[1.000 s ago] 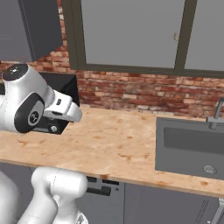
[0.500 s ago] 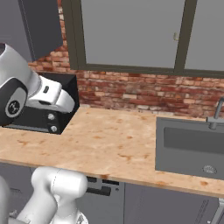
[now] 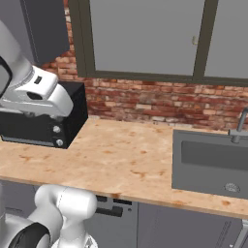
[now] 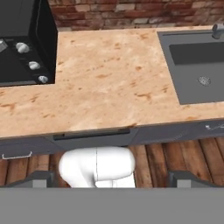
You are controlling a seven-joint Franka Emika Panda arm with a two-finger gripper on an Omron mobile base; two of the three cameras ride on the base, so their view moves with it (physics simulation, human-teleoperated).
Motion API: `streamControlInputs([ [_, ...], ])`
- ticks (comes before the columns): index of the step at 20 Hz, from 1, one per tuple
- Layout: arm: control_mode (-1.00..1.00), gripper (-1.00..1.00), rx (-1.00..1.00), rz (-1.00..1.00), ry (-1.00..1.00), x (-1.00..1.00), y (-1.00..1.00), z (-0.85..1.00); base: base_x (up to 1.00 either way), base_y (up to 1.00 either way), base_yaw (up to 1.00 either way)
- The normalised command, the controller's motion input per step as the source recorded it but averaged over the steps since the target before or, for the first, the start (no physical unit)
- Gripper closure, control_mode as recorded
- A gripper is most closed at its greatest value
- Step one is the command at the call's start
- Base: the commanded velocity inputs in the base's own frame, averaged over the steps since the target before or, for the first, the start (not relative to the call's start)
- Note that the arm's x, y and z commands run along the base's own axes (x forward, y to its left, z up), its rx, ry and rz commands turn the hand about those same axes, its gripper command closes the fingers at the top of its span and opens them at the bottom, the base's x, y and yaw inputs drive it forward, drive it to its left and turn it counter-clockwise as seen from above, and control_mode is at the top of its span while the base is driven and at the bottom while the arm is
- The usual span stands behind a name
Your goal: Close all open cabinet doors.
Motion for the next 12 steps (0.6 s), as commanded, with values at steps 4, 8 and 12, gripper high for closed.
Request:
streamControlInputs([
  [4,-1.0,-1.0,0.01,0.0,0.02,-0.45,-0.1,-0.05,0.0,0.0,0.0],
  [8,-1.0,-1.0,0.02,0.0,0.01,-0.47,0.0,-0.14,0.0,0.0,0.0],
  [12,-1.0,-1.0,0.0,0.0,-0.02,-0.13,0.0,-0.01,0.0,0.0,0.0],
])
